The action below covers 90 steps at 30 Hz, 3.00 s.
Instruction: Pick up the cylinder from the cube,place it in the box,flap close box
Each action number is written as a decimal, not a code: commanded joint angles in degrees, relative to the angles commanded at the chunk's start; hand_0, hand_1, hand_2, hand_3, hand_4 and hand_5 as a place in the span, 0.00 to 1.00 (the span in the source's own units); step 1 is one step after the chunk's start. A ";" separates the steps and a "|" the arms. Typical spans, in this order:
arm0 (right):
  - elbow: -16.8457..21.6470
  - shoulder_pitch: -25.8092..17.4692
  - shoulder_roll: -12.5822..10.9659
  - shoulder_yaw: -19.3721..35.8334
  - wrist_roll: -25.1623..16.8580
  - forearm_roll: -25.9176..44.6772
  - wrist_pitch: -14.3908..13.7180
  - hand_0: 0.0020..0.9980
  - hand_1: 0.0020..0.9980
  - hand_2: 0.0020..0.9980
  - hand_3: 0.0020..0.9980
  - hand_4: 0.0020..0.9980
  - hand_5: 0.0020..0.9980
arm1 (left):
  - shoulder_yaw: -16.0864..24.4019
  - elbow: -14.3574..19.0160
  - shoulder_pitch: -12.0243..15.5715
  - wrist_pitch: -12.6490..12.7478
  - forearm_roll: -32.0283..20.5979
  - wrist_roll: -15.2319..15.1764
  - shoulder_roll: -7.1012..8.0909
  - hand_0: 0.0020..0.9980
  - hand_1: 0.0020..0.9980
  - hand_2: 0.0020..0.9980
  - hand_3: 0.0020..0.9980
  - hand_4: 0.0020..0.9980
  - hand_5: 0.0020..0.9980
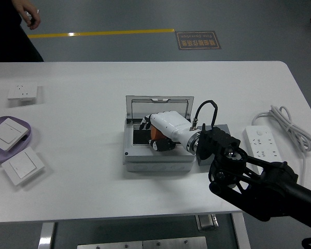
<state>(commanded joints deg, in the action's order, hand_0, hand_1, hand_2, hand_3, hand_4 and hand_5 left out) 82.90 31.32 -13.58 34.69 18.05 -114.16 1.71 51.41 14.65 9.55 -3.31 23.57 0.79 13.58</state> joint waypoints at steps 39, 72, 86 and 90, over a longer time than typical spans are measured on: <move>1.09 -2.08 -2.42 0.65 -5.54 13.21 -2.33 0.84 0.71 0.70 0.71 0.87 0.44 | 2.23 0.79 -0.14 0.05 2.64 0.21 -0.33 0.62 0.65 0.62 0.64 0.71 0.15; 0.73 12.46 -8.54 5.07 -9.65 47.53 -3.54 0.81 0.70 0.70 0.70 0.81 0.44 | 0.98 0.60 -0.56 0.07 1.68 0.17 0.29 0.62 0.65 0.62 0.64 0.71 0.16; -10.02 13.66 -9.51 -0.80 -9.74 48.80 -3.27 0.80 0.70 0.70 0.70 0.80 0.45 | 1.25 0.70 -0.87 0.09 2.05 0.22 0.18 0.62 0.65 0.62 0.64 0.71 0.16; -8.59 12.62 -10.63 -0.73 -9.64 48.17 -3.45 0.80 0.70 0.70 0.70 0.80 0.45 | 1.62 0.79 -0.92 0.10 2.41 0.23 0.06 0.62 0.65 0.62 0.64 0.71 0.16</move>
<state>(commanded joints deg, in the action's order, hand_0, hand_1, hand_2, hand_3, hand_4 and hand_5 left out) 74.30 43.94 -24.21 33.96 8.41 -65.99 -1.74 53.03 15.44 8.64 -3.21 25.98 1.02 13.64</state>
